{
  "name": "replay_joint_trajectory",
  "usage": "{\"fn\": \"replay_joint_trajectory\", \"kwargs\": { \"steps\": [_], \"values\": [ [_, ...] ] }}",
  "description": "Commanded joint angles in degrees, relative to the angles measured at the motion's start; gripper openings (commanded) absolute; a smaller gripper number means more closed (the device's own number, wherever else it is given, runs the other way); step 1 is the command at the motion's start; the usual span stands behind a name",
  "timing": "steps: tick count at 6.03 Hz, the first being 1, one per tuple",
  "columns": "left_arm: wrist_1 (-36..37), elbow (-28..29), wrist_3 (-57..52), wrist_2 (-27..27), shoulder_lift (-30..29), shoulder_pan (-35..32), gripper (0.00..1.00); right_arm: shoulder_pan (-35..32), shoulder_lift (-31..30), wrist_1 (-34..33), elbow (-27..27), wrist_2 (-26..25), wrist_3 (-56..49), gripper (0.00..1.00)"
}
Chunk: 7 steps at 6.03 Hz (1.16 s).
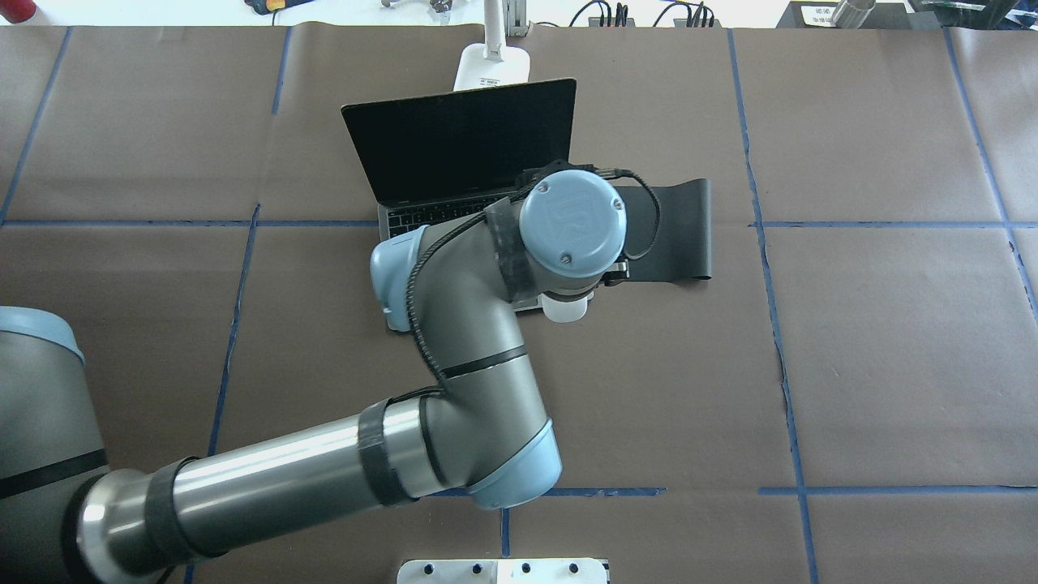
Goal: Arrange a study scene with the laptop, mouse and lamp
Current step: 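Carry the white mouse across and lower it onto the mouse pad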
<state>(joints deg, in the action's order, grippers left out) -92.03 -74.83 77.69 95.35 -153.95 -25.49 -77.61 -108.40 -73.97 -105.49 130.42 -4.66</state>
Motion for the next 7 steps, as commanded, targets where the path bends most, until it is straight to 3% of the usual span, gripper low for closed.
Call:
{"fn": "replay_joint_trajectory", "kwargs": {
  "steps": [1,3,5,6,7],
  "values": [
    [-10.8,24.7,0.4,0.4,-13.9,-1.7,0.23,0.0,0.0,-0.1,0.0,0.0,0.0,1.00],
    [-22.7,42.2,1.8,0.5,-20.8,-2.0,0.28,0.0,-0.5,0.0,-0.1,0.2,0.1,1.00],
    [-30.6,51.1,4.5,0.0,-23.9,-1.8,0.37,-0.1,-0.8,0.0,-0.2,0.2,0.1,1.00],
    [-31.5,51.2,5.3,-0.7,-24.1,-1.4,0.60,-0.1,-0.8,0.0,-0.2,0.3,0.1,1.00],
    [-32.1,51.2,7.4,-1.2,-24.5,-0.7,0.94,-0.1,-0.8,0.1,-0.1,0.2,0.0,1.00]
  ]
}}
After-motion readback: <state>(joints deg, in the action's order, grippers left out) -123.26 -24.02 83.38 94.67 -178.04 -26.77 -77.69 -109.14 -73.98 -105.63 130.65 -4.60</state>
